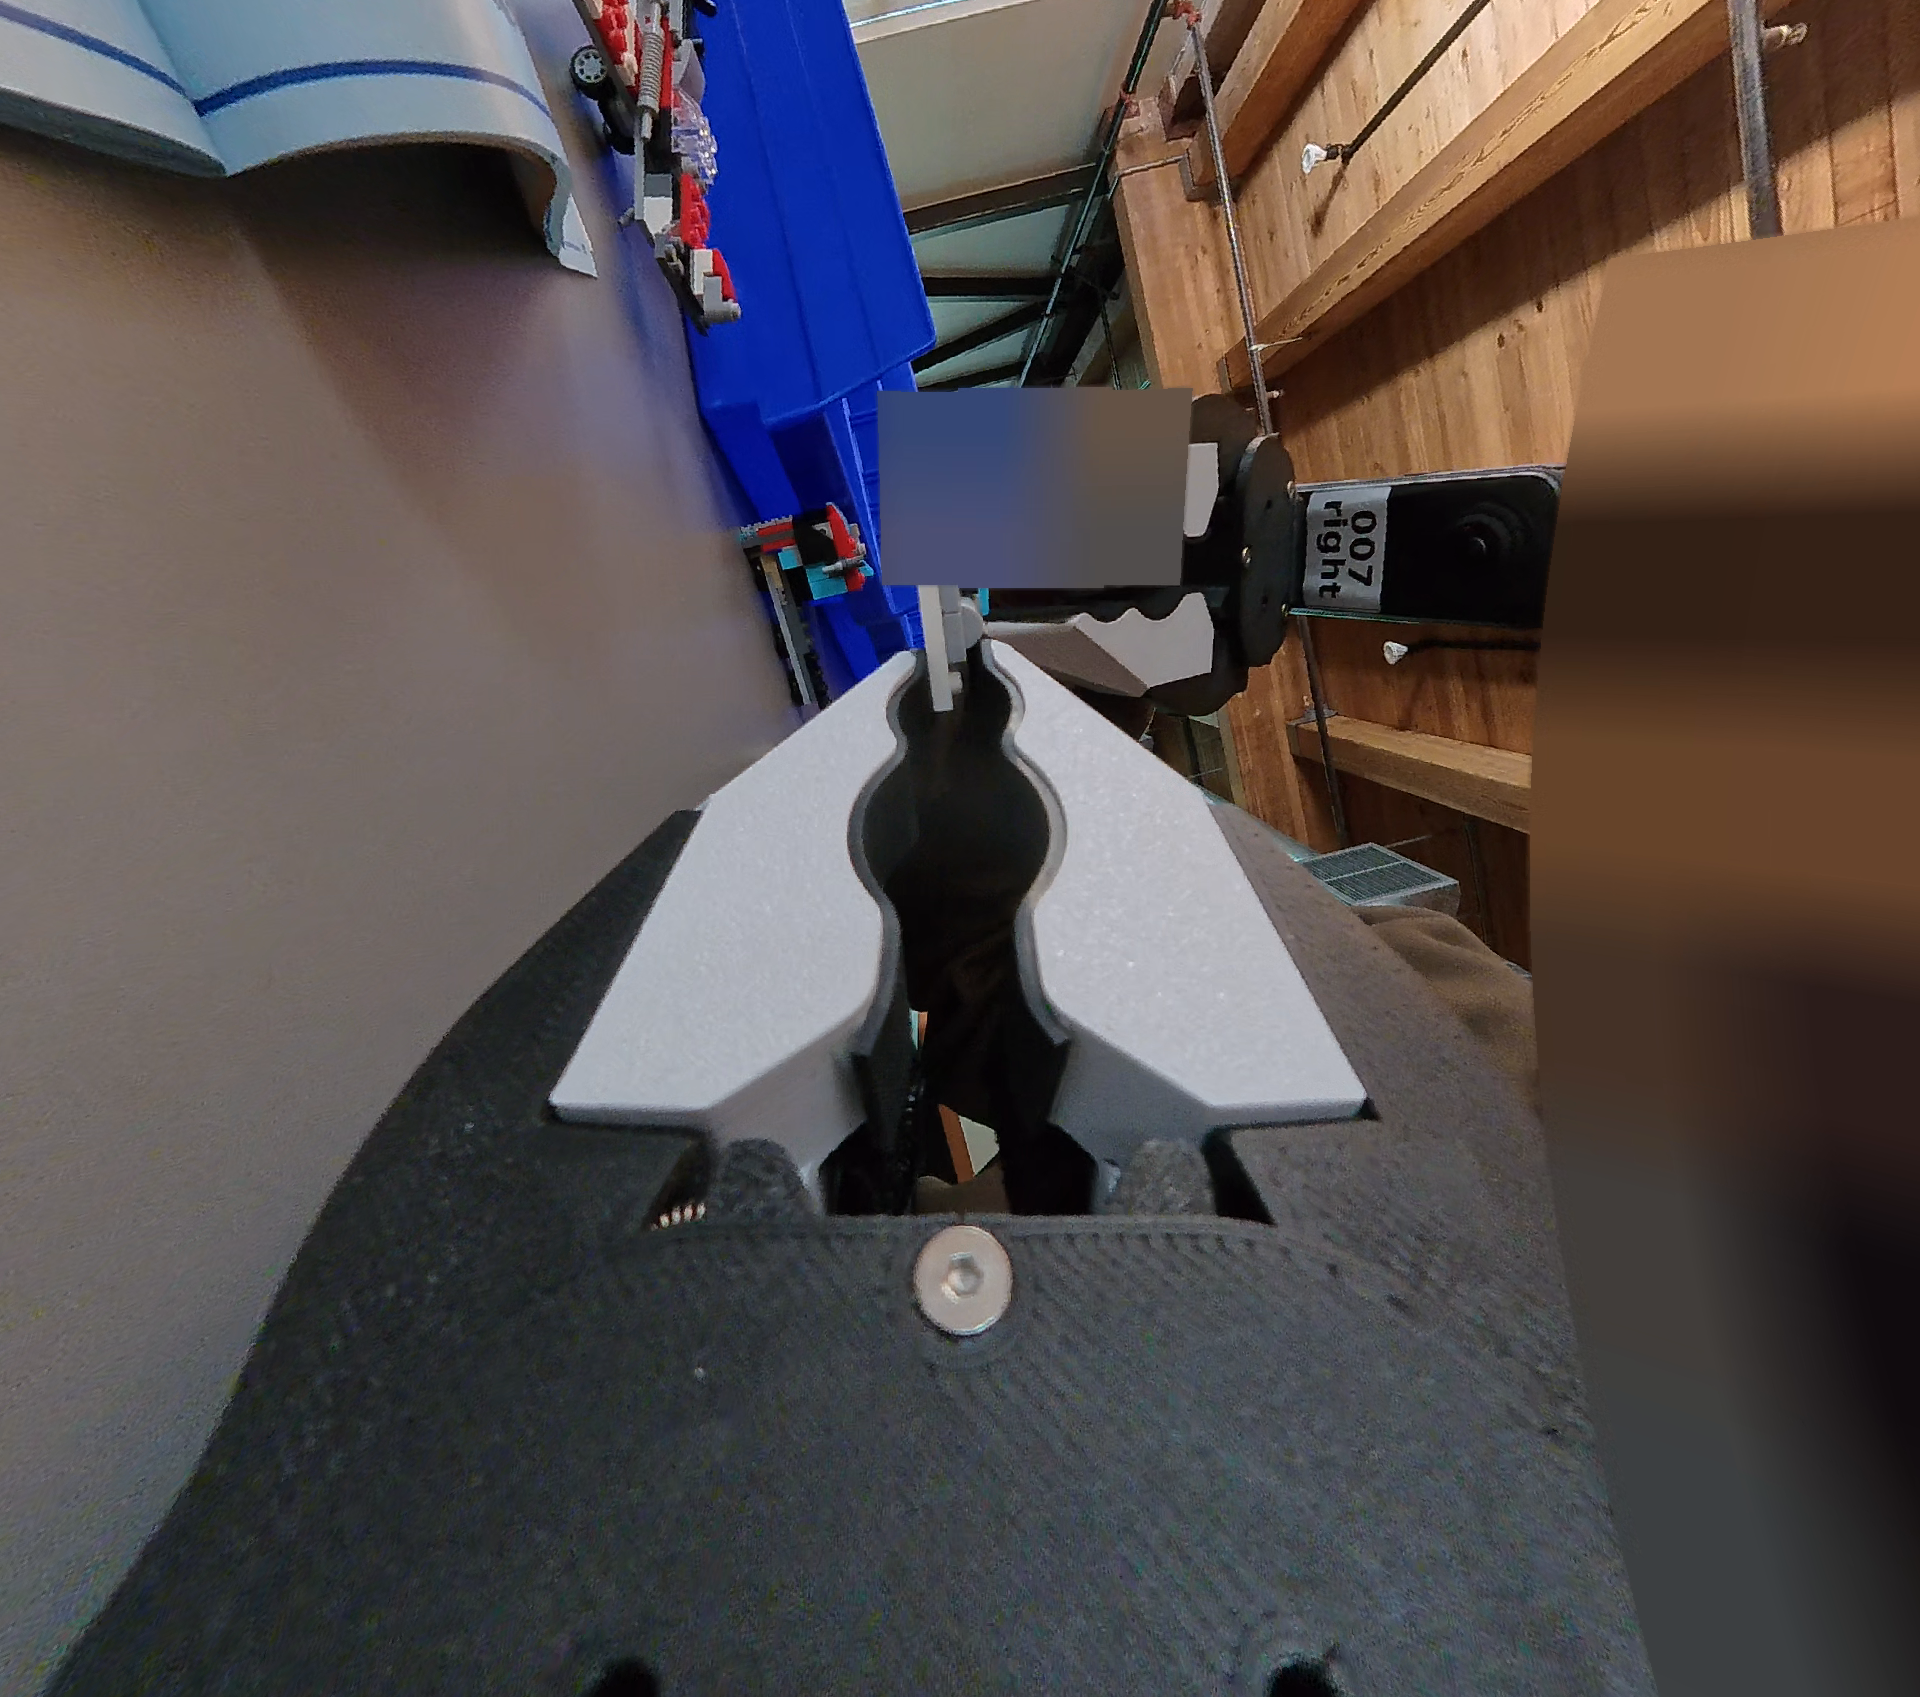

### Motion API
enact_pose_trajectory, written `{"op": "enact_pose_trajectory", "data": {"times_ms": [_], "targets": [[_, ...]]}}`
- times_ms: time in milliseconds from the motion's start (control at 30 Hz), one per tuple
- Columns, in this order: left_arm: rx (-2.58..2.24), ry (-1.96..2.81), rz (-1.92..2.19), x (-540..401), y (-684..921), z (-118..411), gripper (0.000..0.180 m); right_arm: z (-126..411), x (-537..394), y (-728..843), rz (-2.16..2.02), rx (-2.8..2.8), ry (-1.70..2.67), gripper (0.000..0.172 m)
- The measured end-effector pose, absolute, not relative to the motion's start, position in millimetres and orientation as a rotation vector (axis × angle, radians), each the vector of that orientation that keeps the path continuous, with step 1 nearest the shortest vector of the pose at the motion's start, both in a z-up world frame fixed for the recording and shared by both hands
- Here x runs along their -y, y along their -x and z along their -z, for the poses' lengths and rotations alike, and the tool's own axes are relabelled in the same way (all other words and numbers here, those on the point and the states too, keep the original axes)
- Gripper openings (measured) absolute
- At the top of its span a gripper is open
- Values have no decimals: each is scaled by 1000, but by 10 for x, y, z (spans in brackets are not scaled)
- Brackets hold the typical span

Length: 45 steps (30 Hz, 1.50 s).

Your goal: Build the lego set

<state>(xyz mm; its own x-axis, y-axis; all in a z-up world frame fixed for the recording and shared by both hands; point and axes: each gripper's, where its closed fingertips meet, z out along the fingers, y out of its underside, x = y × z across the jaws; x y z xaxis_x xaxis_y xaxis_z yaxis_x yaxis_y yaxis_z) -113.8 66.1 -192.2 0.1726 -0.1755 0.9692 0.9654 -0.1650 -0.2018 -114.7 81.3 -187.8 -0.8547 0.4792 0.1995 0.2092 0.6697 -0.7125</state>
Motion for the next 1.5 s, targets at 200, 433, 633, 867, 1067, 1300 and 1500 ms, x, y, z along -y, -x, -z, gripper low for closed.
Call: {"op": "enact_pose_trajectory", "data": {"times_ms": [200,433,633,867,1067,1300,1500], "targets": [[861,1300,1270,-661,1139,1921,7,1875,-811,1156,-1014,2509,546,11],[860,1289,1272,-659,1146,1909,7,1867,-820,1158,-1016,2507,548,12],[860,1279,1272,-655,1157,1898,8,1820,-848,1154,-1046,2493,577,17],[833,1250,1256,-643,1199,1843,8,1721,-996,1173,-1317,2350,1033,24],[774,1222,1254,-648,1177,1755,8,1637,-1022,1138,-1679,2078,1503,29],[718,1218,1261,-662,1104,1693,7,1626,-932,1117,-1919,1924,1717,30],[678,1225,1255,-662,1068,1656,7,1594,-876,1096,-2033,1904,1744,29]]}}
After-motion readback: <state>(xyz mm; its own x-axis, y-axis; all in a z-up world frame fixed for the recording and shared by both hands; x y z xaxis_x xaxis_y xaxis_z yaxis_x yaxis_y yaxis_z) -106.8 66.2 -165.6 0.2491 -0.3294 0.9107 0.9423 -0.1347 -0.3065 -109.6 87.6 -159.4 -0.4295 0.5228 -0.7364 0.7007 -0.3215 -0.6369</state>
